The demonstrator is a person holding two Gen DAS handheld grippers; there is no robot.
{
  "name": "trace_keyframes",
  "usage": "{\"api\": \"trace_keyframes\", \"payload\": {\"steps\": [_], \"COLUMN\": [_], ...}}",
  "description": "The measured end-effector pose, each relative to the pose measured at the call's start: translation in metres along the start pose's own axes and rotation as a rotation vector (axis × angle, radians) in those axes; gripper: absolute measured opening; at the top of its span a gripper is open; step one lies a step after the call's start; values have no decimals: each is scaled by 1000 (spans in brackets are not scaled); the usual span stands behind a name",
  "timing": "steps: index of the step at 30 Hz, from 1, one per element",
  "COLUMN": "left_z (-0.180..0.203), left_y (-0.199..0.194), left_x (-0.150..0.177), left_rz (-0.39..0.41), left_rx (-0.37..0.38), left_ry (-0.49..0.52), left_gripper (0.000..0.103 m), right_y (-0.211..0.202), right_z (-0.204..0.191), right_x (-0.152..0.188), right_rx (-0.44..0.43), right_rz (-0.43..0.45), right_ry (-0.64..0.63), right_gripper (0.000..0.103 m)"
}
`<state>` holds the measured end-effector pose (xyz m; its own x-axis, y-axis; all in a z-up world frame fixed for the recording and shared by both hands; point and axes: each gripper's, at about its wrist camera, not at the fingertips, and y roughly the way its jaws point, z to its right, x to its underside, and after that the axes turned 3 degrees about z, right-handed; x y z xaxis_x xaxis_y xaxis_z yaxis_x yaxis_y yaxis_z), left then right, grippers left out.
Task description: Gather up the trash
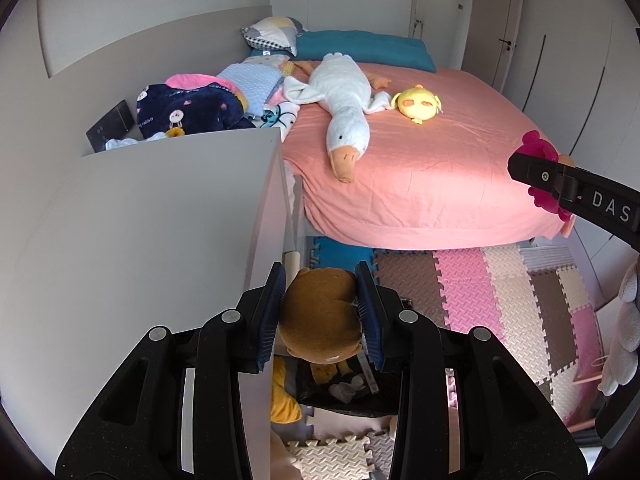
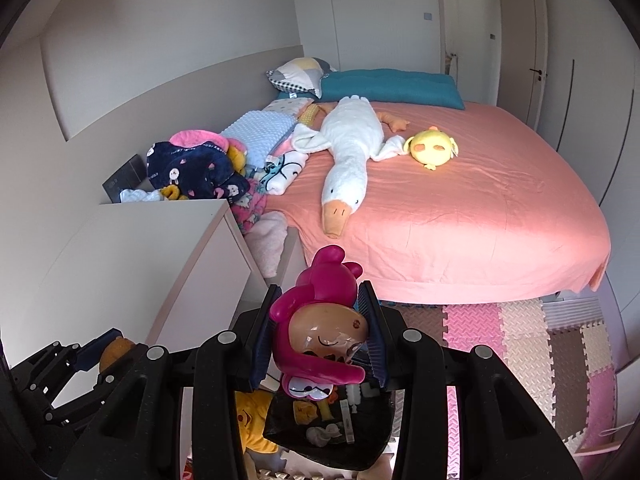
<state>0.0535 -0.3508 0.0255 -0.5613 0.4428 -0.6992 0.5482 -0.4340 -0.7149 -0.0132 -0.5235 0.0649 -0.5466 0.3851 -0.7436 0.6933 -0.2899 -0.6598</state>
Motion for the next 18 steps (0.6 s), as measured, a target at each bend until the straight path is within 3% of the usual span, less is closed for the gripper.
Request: {"api": "trace_keyframes", "payload": {"steps": [1,2,3,4,18], "left_z": [2,4,5,4,-4], "left_y": [1,2,2,-1,-2], "left_x": [0,0,1,2,5], "left_rz": [-5,-16,-13,12,12], "left_rx": [14,27,30,29,-5], "left_ry": [-2,-3,-10,-18,-34], "left_gripper": [43,72,89,96,96], "right_y": [2,2,2,1,-3], "right_z": [2,5,8,11,7], "right_x": [-1,-3,-4,-5,-8], "right_rx": [-9,-24,-36,-47,-9], "right_rz": [-3,7,23,29,48], "right_ry": [13,32,47,54,14], "right_gripper": [54,66,87,99,100]}}
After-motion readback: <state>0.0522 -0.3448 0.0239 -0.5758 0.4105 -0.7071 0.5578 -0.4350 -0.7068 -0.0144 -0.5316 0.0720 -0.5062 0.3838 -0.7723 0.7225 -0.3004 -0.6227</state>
